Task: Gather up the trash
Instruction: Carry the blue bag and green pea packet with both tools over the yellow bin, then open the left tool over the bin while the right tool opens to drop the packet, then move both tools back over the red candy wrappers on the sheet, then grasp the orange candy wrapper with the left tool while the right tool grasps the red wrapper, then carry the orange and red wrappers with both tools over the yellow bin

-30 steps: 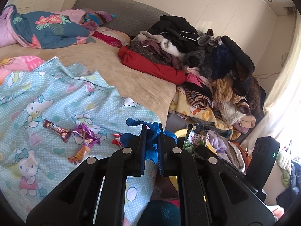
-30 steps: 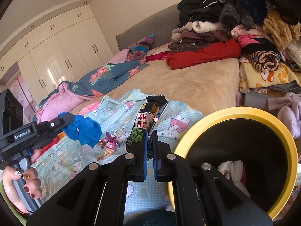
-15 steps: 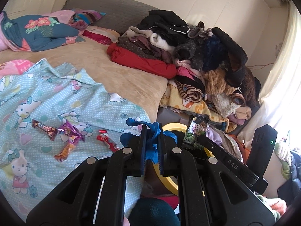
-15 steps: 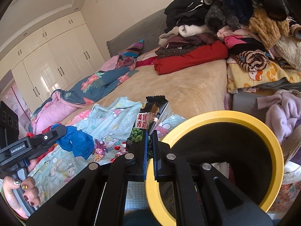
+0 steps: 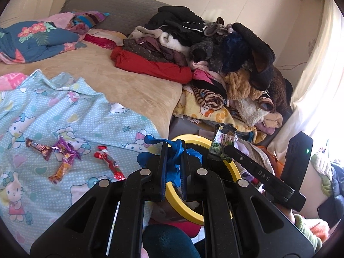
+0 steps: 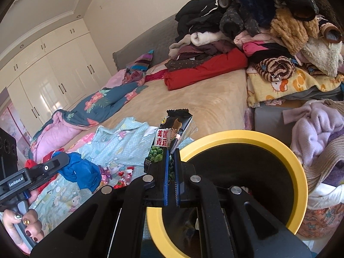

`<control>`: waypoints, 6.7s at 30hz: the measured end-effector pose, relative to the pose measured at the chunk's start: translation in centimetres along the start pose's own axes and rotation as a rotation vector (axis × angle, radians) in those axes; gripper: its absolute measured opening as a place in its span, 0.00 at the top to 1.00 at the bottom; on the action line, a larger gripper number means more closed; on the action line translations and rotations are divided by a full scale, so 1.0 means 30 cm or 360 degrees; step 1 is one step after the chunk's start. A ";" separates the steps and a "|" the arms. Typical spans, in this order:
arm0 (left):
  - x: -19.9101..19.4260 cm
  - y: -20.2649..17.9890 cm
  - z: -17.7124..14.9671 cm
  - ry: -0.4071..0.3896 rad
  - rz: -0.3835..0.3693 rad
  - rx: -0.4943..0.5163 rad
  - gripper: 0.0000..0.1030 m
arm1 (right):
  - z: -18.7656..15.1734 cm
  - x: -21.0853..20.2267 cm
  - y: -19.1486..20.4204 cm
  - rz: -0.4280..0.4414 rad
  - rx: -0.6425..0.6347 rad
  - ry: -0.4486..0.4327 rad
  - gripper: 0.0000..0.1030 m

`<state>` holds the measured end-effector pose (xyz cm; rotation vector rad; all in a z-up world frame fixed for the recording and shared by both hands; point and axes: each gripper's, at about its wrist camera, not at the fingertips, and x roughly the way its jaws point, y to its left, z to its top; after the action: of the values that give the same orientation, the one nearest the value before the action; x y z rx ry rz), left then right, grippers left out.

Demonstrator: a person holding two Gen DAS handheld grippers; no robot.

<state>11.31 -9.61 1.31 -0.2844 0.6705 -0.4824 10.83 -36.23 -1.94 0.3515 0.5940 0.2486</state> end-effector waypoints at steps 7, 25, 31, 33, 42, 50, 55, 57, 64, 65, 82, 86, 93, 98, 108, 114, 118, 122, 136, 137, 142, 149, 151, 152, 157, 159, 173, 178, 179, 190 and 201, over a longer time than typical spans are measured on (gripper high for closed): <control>0.024 -0.036 -0.005 0.0027 -0.0020 0.0034 0.95 | 0.003 -0.013 -0.044 -0.0035 0.0022 0.0004 0.95; 0.123 -0.115 -0.042 0.0141 -0.0055 0.0104 0.95 | -0.008 -0.008 -0.171 -0.0136 0.0119 0.0045 0.95; 0.164 -0.135 -0.063 0.0190 -0.0068 0.0130 0.95 | -0.019 0.001 -0.203 -0.0153 0.0141 0.0063 0.95; 0.177 -0.142 -0.071 0.0201 -0.0074 0.0137 0.95 | -0.021 0.003 -0.211 -0.0156 0.0146 0.0066 0.95; 0.244 -0.168 -0.126 0.0272 -0.0094 0.0168 0.94 | -0.034 0.009 -0.272 -0.0191 0.0199 0.0086 0.95; 0.295 -0.166 -0.168 0.0333 -0.0116 0.0159 0.94 | -0.046 0.019 -0.317 -0.0218 0.0235 0.0118 0.95; 0.315 -0.154 -0.184 0.0357 -0.0106 0.0151 0.94 | -0.055 0.036 -0.324 -0.0209 0.0230 0.0156 0.95; 0.323 -0.150 -0.189 0.0366 -0.0107 0.0147 0.94 | -0.057 0.044 -0.323 -0.0207 0.0224 0.0171 0.95; 0.337 -0.149 -0.200 0.0377 -0.0111 0.0140 0.92 | -0.062 0.059 -0.319 -0.0200 0.0220 0.0202 0.94; 0.338 -0.147 -0.201 0.0375 -0.0110 0.0136 0.83 | -0.063 0.060 -0.318 -0.0199 0.0219 0.0206 0.90; 0.195 -0.102 -0.132 0.0137 0.0050 0.0170 0.11 | -0.039 0.031 -0.199 -0.0170 0.0093 0.0113 0.47; 0.161 -0.081 -0.121 0.0085 0.0103 0.0181 0.11 | -0.028 0.020 -0.150 -0.0143 0.0044 0.0076 0.43; 0.110 -0.007 -0.092 0.0022 0.0164 0.0127 0.11 | -0.030 0.026 -0.053 -0.0077 -0.0054 0.0065 0.41; 0.071 0.045 -0.070 -0.0027 0.0204 0.0075 0.11 | -0.033 0.033 0.011 -0.0033 -0.0113 0.0062 0.39; 0.005 0.182 -0.035 -0.0105 0.0310 -0.0053 0.11 | -0.060 0.065 0.124 0.0031 -0.0197 0.0102 0.36; -0.025 0.286 -0.022 -0.0131 0.0391 -0.0161 0.11 | -0.088 0.097 0.215 0.0094 -0.0262 0.0146 0.36; -0.047 0.364 -0.023 -0.0148 0.0440 -0.0239 0.11 | -0.111 0.126 0.290 0.0140 -0.0323 0.0181 0.36; -0.059 0.435 -0.026 -0.0150 0.0470 -0.0309 0.11 | -0.140 0.165 0.365 0.0168 -0.0393 0.0228 0.36; 0.001 0.576 -0.107 0.0029 0.0462 -0.0414 0.31 | -0.183 0.370 0.453 0.0158 -0.0469 0.0392 0.36; 0.009 0.582 -0.114 0.0045 0.0455 -0.0417 0.33 | -0.186 0.389 0.452 0.0158 -0.0465 0.0413 0.37; 0.045 0.599 -0.141 0.0112 0.0418 -0.0419 0.39 | -0.199 0.462 0.450 0.0148 -0.0455 0.0504 0.43; 0.083 0.614 -0.170 0.0180 0.0397 -0.0416 0.44 | -0.222 0.553 0.467 0.0113 -0.0525 0.0623 0.58; 0.088 0.620 -0.175 0.0184 0.0400 -0.0421 0.44 | -0.234 0.576 0.467 0.0088 -0.0549 0.0663 0.63; 0.090 0.623 -0.179 0.0188 0.0407 -0.0420 0.44 | -0.240 0.585 0.466 0.0076 -0.0557 0.0679 0.70; 0.106 0.647 -0.190 0.0208 0.0423 -0.0437 0.56 | -0.253 0.578 0.467 0.0075 -0.0557 0.0674 0.85; 0.113 0.653 -0.194 0.0213 0.0435 -0.0436 0.59 | -0.254 0.565 0.466 0.0087 -0.0550 0.0663 0.85; 0.121 0.607 -0.186 0.0246 0.0421 -0.0368 0.95 | -0.238 0.445 0.440 0.0154 -0.0426 0.0555 0.85; 0.110 0.556 -0.163 0.0221 0.0374 -0.0331 0.95 | -0.223 0.397 0.432 0.0177 -0.0397 0.0511 0.85; 0.106 0.539 -0.155 0.0210 0.0360 -0.0322 0.95 | -0.218 0.385 0.428 0.0181 -0.0392 0.0500 0.85; 0.085 0.392 -0.105 0.0147 0.0323 -0.0196 0.95 | -0.158 0.280 0.358 0.0195 -0.0315 0.0395 0.85; 0.076 0.271 -0.086 0.0130 0.0276 -0.0084 0.95 | -0.118 0.198 0.295 0.0180 -0.0259 0.0310 0.85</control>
<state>13.89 -4.09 -5.08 -0.2548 0.7811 -0.3117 12.40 -25.35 -4.17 0.2046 0.7412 0.4408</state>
